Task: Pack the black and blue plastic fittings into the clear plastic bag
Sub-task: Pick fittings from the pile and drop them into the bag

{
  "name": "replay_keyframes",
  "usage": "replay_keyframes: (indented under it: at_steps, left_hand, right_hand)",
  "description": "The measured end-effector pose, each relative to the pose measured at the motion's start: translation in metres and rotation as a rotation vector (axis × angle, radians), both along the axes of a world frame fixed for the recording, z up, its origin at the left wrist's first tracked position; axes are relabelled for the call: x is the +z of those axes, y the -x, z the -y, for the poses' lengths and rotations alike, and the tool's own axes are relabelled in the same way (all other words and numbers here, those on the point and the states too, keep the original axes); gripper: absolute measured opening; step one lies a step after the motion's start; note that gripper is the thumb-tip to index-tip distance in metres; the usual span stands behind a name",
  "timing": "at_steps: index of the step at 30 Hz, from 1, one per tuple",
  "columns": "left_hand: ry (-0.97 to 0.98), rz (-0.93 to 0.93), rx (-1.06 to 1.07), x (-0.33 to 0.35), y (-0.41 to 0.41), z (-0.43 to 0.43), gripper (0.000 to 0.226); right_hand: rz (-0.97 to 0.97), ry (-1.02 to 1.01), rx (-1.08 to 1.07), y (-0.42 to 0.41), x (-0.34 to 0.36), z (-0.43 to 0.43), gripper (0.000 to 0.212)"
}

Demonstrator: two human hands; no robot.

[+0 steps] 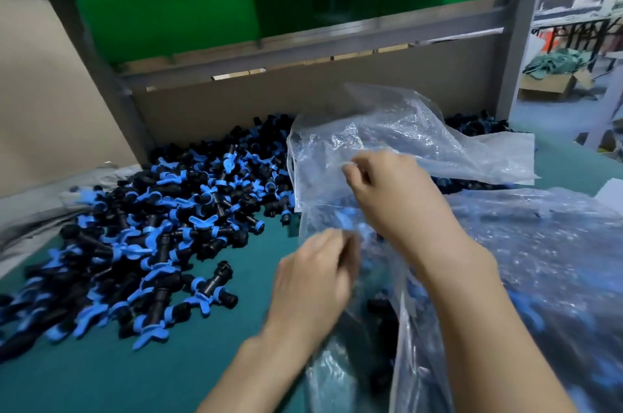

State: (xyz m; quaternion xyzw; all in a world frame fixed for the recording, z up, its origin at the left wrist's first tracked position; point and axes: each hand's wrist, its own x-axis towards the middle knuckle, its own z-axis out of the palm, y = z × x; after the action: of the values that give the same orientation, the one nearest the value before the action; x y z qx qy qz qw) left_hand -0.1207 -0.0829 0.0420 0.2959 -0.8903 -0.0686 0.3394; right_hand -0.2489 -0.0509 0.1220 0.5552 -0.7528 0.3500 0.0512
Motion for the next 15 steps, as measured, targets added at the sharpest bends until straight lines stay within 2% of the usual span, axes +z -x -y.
replay_keyframes:
  at_steps: [1, 3, 5, 7, 11, 15]
  left_hand:
    - [0.106, -0.020, 0.050, -0.010, -0.025, 0.006, 0.029]
    - [0.099, -0.041, 0.199, -0.023, -0.072, 0.011, 0.030]
    - [0.003, 0.091, 0.458, -0.028, -0.101, 0.015, 0.035]
    - [0.019, 0.198, 0.656, -0.037, -0.120, 0.025, 0.047]
    - [-0.004, 0.325, 0.742, -0.042, -0.125, 0.033, 0.053]
    - [-0.003, 0.367, 0.785, -0.041, -0.114, 0.036, 0.037]
  right_hand:
    - [-0.003, -0.007, -0.005, 0.000, -0.001, 0.000, 0.034]
    - [-0.005, -0.014, -0.013, 0.000, -0.003, 0.000, 0.036]
    - [-0.008, -0.021, -0.019, 0.000, -0.004, 0.001, 0.038]
    - [-0.016, -0.036, -0.029, -0.002, -0.006, 0.001, 0.039]
    - [-0.034, -0.078, -0.046, -0.004, -0.009, 0.004, 0.036]
    - [-0.044, -0.094, -0.043, -0.006, -0.010, 0.006, 0.035]
